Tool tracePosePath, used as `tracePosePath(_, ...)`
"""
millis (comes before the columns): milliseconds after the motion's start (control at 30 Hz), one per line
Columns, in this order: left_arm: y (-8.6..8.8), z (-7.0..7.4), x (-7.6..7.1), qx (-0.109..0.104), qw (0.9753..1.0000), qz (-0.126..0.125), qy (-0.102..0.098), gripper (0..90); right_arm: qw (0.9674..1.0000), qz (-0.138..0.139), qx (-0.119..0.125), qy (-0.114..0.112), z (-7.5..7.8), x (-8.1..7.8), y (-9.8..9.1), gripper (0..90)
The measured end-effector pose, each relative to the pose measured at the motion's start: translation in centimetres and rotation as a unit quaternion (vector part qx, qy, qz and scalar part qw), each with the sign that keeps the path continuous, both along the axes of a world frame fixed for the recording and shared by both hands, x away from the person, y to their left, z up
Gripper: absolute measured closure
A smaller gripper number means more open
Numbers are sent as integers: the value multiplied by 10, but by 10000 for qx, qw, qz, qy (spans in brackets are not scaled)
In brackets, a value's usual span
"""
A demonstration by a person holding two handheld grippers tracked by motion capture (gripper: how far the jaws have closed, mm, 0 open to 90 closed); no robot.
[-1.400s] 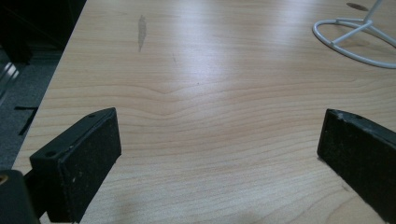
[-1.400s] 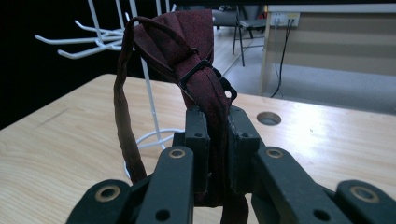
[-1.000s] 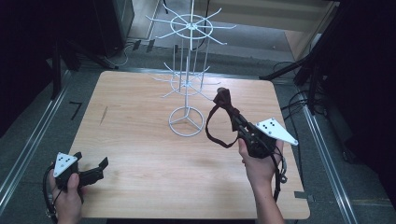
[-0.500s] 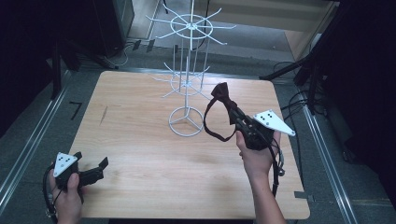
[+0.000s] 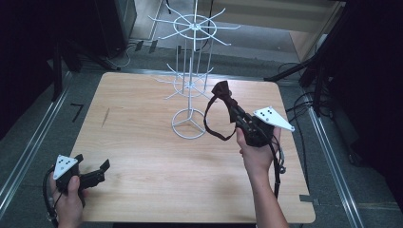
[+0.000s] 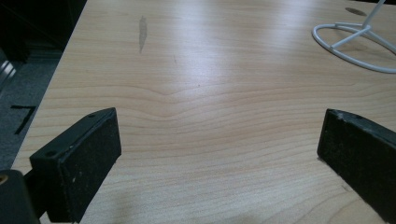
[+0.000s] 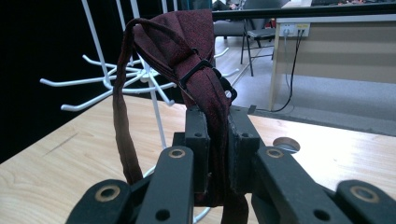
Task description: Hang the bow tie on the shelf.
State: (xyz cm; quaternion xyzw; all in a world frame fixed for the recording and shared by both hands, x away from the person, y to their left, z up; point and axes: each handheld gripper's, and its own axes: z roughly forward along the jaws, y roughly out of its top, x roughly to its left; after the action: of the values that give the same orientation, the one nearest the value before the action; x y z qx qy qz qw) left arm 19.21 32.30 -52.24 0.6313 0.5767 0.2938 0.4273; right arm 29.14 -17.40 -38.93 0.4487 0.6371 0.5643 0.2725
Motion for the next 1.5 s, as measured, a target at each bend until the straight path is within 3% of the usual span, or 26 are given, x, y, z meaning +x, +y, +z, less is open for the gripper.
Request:
tracePosePath(200, 0, 0, 0, -17, 10000, 5, -9, 2, 9999, 14, 102, 44, 5, 8, 2, 823)
tracePosePath(367, 0, 0, 1, -2, 10000, 15, 4, 2, 10000, 16, 32, 55, 8, 13, 5, 823)
tracePosePath(600, 0, 0, 1, -10, 10000, 12, -5, 2, 9997, -22, 138, 197, 2, 23, 4, 823)
tracePosePath(833, 0, 0, 1, -13, 10000, 14, -14, 2, 9994, -1, 58, 349, -7, 30, 11, 823)
tracePosePath(1167, 0, 0, 1, -12, 10000, 14, -1, 2, 9984, -22, -32, 558, -30, 40, 24, 823)
tracePosePath(1400, 0, 0, 1, -23, 10000, 5, 5, 2, 9966, -59, 161, 810, -49, 45, 26, 822)
tracePosePath(1500, 0, 0, 1, -24, 10000, 4, 8, 2, 9955, -47, 68, 945, -59, 46, 31, 822)
